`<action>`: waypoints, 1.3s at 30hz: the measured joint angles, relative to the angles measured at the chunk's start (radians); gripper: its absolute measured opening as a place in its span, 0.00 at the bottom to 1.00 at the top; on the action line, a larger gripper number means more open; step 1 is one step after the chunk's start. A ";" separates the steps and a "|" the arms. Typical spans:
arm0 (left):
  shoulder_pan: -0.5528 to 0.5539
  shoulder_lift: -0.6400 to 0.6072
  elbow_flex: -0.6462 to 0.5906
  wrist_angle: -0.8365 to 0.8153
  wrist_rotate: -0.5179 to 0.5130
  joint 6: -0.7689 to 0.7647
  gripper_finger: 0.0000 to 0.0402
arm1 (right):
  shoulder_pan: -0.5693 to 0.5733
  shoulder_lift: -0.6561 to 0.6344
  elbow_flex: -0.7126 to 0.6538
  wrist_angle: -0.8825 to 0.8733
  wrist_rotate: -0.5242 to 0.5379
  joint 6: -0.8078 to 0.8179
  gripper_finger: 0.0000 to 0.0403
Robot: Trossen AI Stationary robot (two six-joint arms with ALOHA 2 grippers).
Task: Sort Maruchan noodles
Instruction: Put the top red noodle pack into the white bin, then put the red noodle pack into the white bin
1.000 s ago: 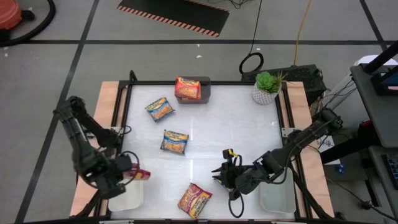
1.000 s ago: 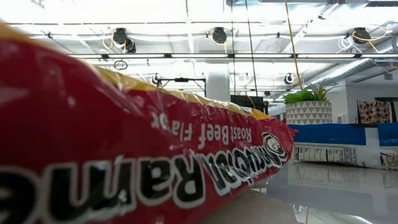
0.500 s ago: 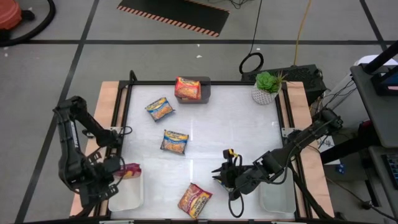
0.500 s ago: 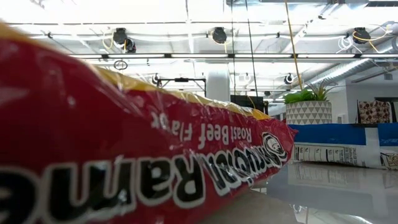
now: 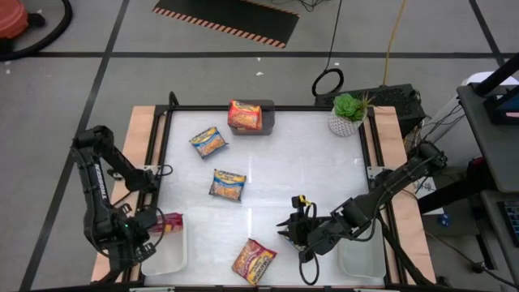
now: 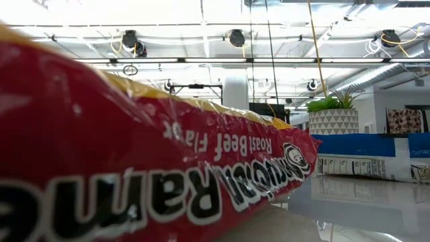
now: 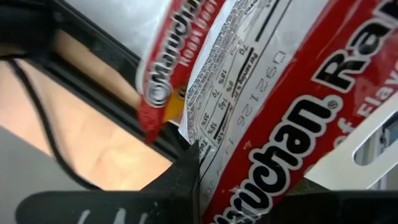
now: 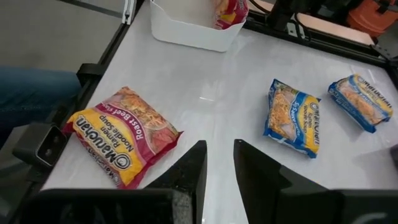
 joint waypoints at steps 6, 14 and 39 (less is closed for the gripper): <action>0.001 0.000 -0.064 0.088 0.029 0.000 0.32 | 0.019 0.000 0.000 0.000 0.000 -0.003 0.18; 0.013 0.000 -0.069 0.078 0.077 0.008 0.45 | 0.028 0.000 0.000 0.000 0.000 0.000 0.18; 0.164 -0.004 0.213 -0.201 -0.338 0.266 0.45 | 0.041 0.020 0.000 0.054 -0.049 0.055 0.18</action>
